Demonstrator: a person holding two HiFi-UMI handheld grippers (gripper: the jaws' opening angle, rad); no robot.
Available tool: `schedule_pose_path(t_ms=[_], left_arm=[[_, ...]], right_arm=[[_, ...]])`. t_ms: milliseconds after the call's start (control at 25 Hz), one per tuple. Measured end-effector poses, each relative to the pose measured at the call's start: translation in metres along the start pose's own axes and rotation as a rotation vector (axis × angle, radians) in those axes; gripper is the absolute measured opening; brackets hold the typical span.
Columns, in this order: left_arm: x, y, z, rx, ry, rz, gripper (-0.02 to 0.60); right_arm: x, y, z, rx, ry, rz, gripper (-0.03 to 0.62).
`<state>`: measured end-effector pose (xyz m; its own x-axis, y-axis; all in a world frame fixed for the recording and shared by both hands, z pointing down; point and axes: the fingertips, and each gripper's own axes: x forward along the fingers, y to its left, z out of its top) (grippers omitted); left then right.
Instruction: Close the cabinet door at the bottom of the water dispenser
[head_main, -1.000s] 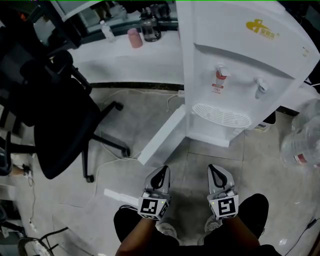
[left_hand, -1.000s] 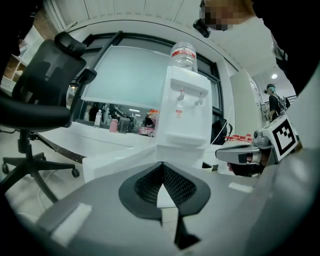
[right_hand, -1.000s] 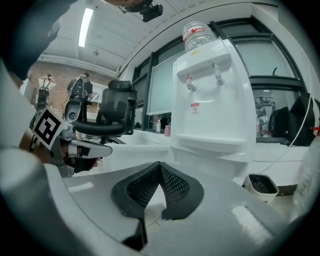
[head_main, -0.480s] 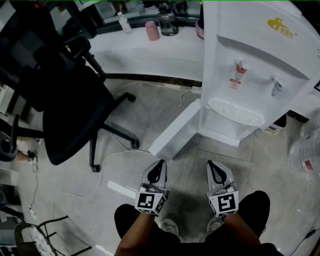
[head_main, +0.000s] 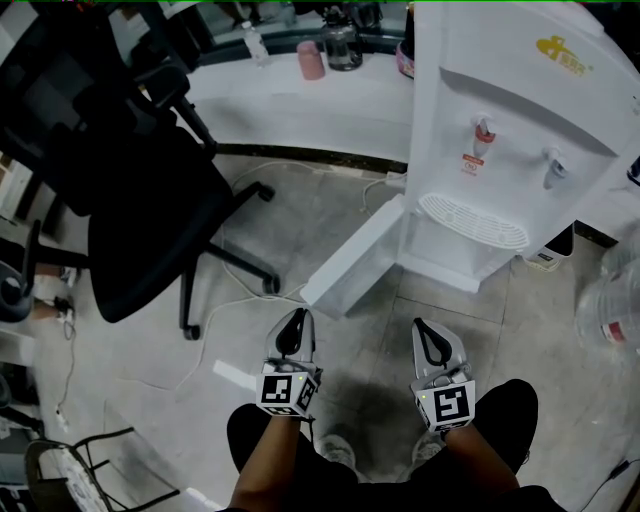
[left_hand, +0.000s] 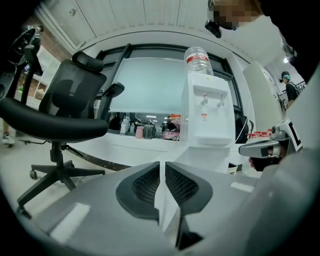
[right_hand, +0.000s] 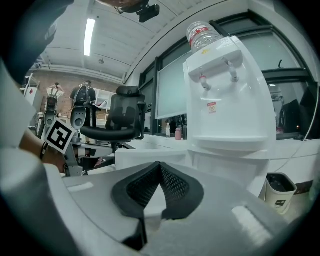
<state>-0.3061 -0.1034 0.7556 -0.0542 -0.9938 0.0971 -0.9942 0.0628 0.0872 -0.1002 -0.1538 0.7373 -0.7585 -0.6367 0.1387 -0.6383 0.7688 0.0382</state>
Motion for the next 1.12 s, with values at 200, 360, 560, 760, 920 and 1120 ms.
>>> schedule_pose_path(t_ms=[200,360,560,760,920,1120], left_arm=[[0.003,0.01,-0.007,0.0,0.013,-0.02,0.118],[0.015,0.001,-0.012,-0.005,0.029,-0.108,0.274],[0.032,-0.005,-0.021,0.022,0.065,-0.161,0.367],[0.04,-0.011,-0.023,0.035,0.073,-0.201,0.348],[0.043,-0.015,-0.022,0.031,0.068,-0.203,0.336],[0.04,-0.02,-0.025,0.033,0.066,-0.201,0.334]], right_arm=[[-0.001,0.006,0.005,-0.016,-0.009,0.006,0.003],[0.0,0.011,0.01,-0.042,-0.021,0.021,0.003],[-0.002,0.014,0.012,-0.064,-0.025,0.019,0.003],[-0.004,0.011,0.009,-0.063,-0.009,0.006,0.003],[-0.006,0.006,0.009,-0.068,-0.012,-0.006,0.003],[-0.006,-0.001,0.011,-0.043,-0.023,-0.029,0.003]])
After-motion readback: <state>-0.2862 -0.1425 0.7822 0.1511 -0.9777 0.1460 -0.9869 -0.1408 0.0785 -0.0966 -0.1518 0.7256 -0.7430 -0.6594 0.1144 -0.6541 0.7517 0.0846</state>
